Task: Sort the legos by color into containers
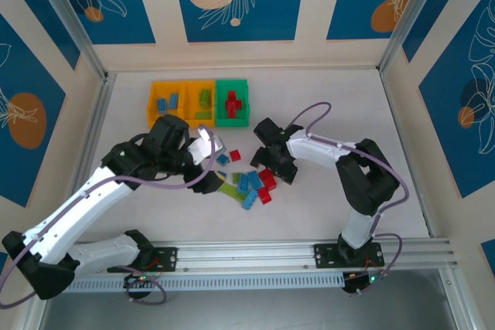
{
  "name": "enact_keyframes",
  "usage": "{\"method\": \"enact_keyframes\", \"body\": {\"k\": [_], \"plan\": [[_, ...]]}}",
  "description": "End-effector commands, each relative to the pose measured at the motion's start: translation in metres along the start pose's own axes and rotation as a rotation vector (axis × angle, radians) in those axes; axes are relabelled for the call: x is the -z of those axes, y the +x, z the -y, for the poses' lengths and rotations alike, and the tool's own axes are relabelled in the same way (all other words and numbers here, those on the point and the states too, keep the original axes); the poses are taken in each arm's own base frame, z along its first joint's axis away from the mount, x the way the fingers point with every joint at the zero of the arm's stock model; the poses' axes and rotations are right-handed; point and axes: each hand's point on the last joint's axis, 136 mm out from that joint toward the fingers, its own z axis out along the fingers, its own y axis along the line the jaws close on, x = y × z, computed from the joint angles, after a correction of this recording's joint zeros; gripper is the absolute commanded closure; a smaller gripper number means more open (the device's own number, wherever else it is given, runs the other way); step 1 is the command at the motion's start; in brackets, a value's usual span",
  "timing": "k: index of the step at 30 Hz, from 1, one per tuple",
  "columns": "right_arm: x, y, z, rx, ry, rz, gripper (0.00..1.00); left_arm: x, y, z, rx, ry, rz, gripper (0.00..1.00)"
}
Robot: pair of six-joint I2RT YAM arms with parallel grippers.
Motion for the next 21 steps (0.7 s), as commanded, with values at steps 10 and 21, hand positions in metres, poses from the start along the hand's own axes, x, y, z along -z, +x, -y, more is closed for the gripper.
{"method": "enact_keyframes", "body": {"k": [10, 21], "plan": [[-0.019, -0.003, -0.007, -0.085, 0.003, -0.044, 0.49, -0.008, 0.017, -0.006, -0.098, -0.036, -0.052, 0.15], [0.097, -0.047, -0.049, 0.095, -0.294, 0.34, 0.68, 0.039, -0.011, 0.002, -0.199, -0.127, 0.21, 0.09]]}}
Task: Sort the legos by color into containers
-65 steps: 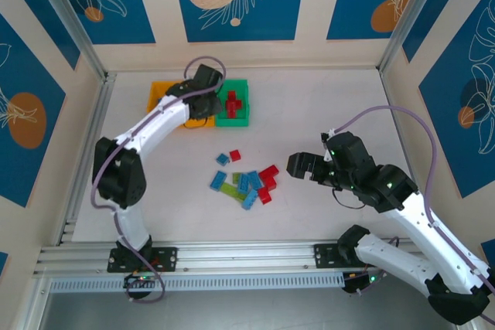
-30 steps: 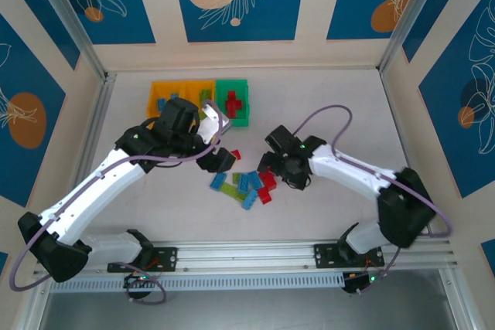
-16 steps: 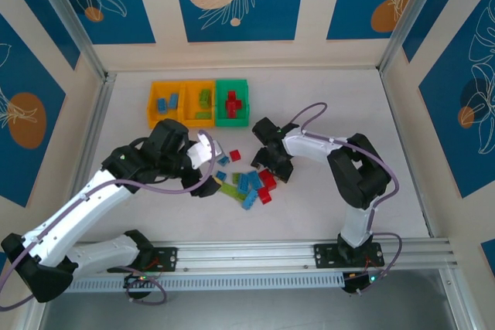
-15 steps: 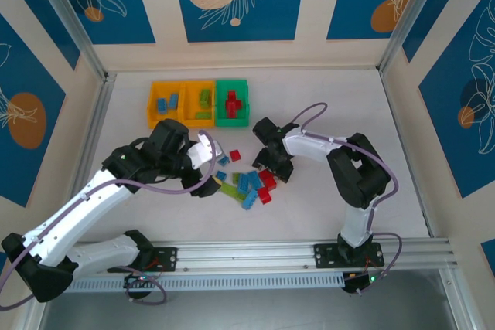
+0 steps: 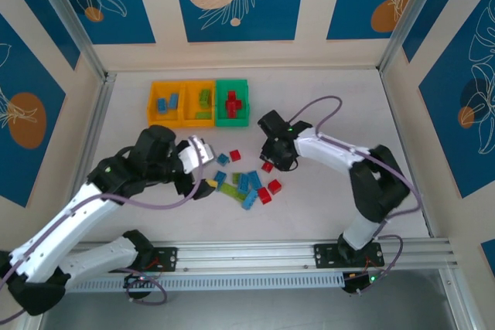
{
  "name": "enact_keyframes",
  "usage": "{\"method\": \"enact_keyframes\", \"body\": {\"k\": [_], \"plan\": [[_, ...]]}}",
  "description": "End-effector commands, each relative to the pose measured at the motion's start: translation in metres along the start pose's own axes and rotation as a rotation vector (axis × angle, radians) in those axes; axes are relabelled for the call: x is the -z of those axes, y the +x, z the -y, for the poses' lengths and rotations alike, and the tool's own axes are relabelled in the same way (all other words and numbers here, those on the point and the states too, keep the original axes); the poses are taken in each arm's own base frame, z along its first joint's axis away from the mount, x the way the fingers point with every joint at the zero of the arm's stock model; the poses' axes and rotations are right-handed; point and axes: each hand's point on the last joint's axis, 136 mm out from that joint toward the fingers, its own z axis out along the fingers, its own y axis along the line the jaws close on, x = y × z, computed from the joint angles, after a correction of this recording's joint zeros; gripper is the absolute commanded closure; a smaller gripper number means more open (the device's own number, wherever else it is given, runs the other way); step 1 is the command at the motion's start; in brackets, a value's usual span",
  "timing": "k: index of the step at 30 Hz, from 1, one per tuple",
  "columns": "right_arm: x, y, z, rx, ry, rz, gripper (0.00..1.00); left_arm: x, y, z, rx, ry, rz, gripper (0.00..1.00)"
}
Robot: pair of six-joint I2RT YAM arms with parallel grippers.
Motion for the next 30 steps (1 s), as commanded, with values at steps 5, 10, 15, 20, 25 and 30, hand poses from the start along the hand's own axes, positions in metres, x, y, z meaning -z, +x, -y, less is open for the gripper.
{"method": "enact_keyframes", "body": {"k": [5, 10, 15, 20, 25, 30], "plan": [[0.074, -0.043, -0.123, 0.6, -0.332, 0.41, 0.68, 0.025, -0.015, -0.028, -0.016, -0.215, 0.129, 0.0], [0.044, -0.097, -0.166, 0.709, -0.172, 0.512, 0.69, 0.029, 0.011, -0.071, 0.044, -0.46, -0.004, 0.0], [-0.012, -0.13, -0.207, 0.767, -0.12, 0.482, 0.65, 0.026, 0.023, -0.081, 0.052, -0.508, -0.066, 0.0], [-0.041, -0.133, -0.245, 0.781, -0.209, 0.376, 0.54, 0.026, 0.024, -0.084, 0.063, -0.525, -0.066, 0.0], [-0.016, -0.134, -0.252, 0.768, -0.193, 0.369, 0.22, 0.026, 0.026, -0.087, 0.067, -0.543, -0.071, 0.0], [0.05, -0.124, -0.227, 0.745, -0.192, 0.352, 0.22, 0.024, 0.026, -0.089, 0.096, -0.536, -0.062, 0.0]]}}
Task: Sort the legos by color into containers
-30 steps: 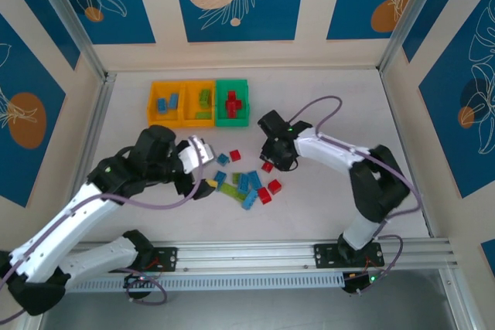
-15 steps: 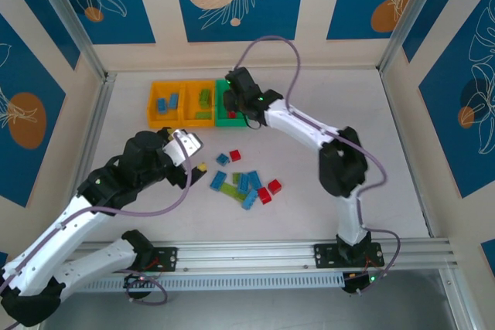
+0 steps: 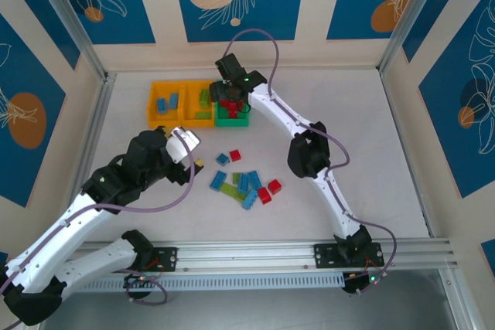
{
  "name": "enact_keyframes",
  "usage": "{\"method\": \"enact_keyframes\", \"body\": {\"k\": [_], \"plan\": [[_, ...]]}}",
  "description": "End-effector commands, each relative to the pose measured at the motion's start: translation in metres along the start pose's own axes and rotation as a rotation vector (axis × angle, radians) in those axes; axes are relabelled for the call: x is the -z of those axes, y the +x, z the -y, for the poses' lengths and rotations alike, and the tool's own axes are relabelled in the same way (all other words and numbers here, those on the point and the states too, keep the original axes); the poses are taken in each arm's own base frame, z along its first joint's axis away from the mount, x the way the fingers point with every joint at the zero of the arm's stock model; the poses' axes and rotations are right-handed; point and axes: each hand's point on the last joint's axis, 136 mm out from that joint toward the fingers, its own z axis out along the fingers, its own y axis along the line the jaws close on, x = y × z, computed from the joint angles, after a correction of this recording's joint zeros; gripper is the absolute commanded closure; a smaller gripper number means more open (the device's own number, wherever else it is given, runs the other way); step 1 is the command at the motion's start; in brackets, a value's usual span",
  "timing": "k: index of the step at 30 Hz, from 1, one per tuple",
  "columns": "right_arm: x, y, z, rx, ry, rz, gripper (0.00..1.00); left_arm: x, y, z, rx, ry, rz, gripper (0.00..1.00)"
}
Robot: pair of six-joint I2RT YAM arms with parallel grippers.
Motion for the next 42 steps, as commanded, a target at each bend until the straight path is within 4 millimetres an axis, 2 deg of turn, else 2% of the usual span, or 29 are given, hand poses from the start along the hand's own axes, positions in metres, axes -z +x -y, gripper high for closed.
{"method": "enact_keyframes", "body": {"k": [1, 4, 7, 10, 12, 15, 18, 21, 24, 30, 34, 36, 38, 42], "plan": [[0.097, -0.017, -0.002, -0.024, -0.051, 0.026, 0.22, -0.002, -0.002, -0.007, 0.058, -0.023, 0.014, 0.0], [0.149, 0.011, -0.003, -0.03, -0.123, -0.005, 0.21, -0.007, -0.005, -0.015, 0.146, -0.047, 0.018, 0.0], [0.198, 0.055, -0.004, -0.025, -0.216, -0.028, 0.2, -0.018, -0.007, -0.015, 0.324, -0.036, -0.019, 0.0], [0.237, 0.106, 0.003, -0.038, -0.27, -0.069, 0.18, -0.037, -0.006, 0.008, 0.488, 0.083, -0.127, 0.02], [0.259, 0.142, 0.01, -0.053, -0.298, -0.105, 0.16, -0.058, -0.002, 0.032, 0.553, 0.186, -0.22, 0.05], [0.28, 0.184, 0.023, -0.098, -0.32, -0.137, 0.14, -0.094, 0.016, 0.059, 0.559, 0.26, -0.365, 0.07], [0.292, 0.209, 0.038, -0.135, -0.305, -0.134, 0.12, -0.128, 0.035, 0.079, 0.501, 0.315, -0.477, 0.04], [0.297, 0.219, 0.055, -0.159, -0.255, -0.114, 0.11, -0.163, 0.052, 0.088, 0.447, 0.313, -0.552, 0.05], [0.302, 0.221, 0.06, -0.153, -0.239, -0.114, 0.1, -0.192, 0.067, 0.086, 0.392, 0.258, -0.595, 0.07], [0.302, 0.225, 0.064, -0.148, -0.213, -0.126, 0.1, -0.231, 0.081, 0.088, 0.32, 0.225, -0.621, 0.16], [0.3, 0.228, 0.066, -0.158, -0.203, -0.139, 0.1, -0.245, 0.09, 0.092, 0.314, 0.218, -0.652, 0.29], [0.3, 0.23, 0.066, -0.163, -0.205, -0.145, 0.1, -0.249, 0.095, 0.09, 0.305, 0.192, -0.657, 0.41], [0.3, 0.231, 0.065, -0.165, -0.208, -0.151, 0.1, -0.25, 0.099, 0.089, 0.296, 0.182, -0.67, 0.52], [0.303, 0.23, 0.057, -0.164, -0.257, -0.163, 0.1, -0.246, 0.099, 0.09, 0.306, 0.188, -0.659, 0.64]]}}
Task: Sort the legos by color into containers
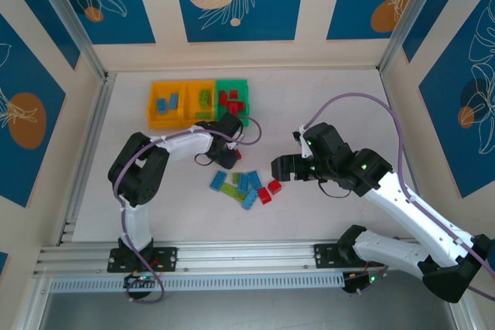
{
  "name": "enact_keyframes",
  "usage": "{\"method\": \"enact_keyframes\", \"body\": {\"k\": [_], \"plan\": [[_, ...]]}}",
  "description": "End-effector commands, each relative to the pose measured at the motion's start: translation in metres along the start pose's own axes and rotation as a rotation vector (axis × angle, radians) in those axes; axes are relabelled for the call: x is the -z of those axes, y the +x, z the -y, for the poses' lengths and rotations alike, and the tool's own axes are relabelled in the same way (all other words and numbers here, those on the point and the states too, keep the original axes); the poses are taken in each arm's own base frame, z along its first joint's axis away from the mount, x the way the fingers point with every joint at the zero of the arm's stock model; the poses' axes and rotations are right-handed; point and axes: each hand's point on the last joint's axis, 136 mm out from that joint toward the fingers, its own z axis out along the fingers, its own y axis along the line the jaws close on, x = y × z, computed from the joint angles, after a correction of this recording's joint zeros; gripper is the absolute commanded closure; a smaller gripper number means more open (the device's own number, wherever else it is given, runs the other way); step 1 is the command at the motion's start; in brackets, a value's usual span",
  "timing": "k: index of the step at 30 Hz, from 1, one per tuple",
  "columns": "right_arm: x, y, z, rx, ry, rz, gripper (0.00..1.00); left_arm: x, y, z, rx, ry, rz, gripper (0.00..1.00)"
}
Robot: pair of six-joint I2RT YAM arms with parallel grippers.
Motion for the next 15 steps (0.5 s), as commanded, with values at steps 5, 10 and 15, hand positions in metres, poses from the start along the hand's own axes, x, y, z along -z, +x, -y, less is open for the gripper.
{"method": "enact_keyframes", "body": {"k": [5, 10, 15], "plan": [[0.006, 0.004, -0.018, -0.03, -0.084, -0.053, 0.1, 0.036, -0.008, -0.022, 0.051, -0.089, 0.103, 0.73], [0.016, -0.007, -0.011, -0.059, -0.042, 0.018, 0.09, 0.091, -0.024, -0.08, 0.266, -0.264, 0.265, 0.72], [0.015, -0.007, -0.009, -0.073, -0.034, 0.016, 0.09, 0.121, -0.038, -0.163, 0.594, -0.266, 0.414, 0.73]]}}
